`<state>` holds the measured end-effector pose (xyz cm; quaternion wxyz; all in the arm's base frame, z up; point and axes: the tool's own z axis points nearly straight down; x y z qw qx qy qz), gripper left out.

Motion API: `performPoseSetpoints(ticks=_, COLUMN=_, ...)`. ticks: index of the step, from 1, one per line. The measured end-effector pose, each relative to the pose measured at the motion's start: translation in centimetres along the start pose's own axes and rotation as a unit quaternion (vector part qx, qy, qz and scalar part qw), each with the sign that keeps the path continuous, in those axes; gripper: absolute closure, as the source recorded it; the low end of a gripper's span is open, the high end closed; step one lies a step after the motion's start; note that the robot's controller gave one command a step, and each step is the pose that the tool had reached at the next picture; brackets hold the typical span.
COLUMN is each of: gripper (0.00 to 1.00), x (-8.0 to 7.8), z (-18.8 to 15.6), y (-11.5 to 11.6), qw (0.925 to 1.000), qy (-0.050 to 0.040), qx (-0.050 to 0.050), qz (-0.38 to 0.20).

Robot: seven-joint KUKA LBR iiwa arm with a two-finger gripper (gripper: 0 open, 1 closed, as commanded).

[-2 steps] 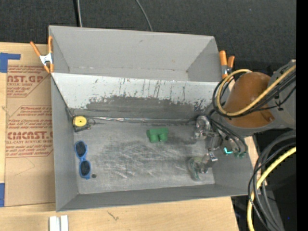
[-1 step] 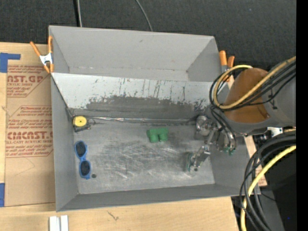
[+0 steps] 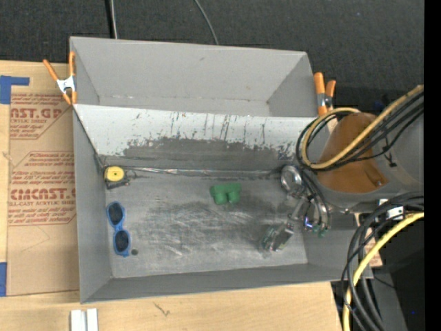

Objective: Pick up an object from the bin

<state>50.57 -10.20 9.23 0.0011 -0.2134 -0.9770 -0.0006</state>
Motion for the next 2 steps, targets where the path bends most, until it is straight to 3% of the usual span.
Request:
performPoseSetpoints(ticks=1, gripper=1.0, x=-0.1, z=-0.1, y=0.0, qw=1.0, qy=-0.0004, qx=0.0, qz=0.0)
performPoseSetpoints(ticks=2, gripper=1.0, x=-1.0, z=-12.4, y=-0.7, qw=1.0, qy=-0.0049, qx=-0.001, qz=-0.002)
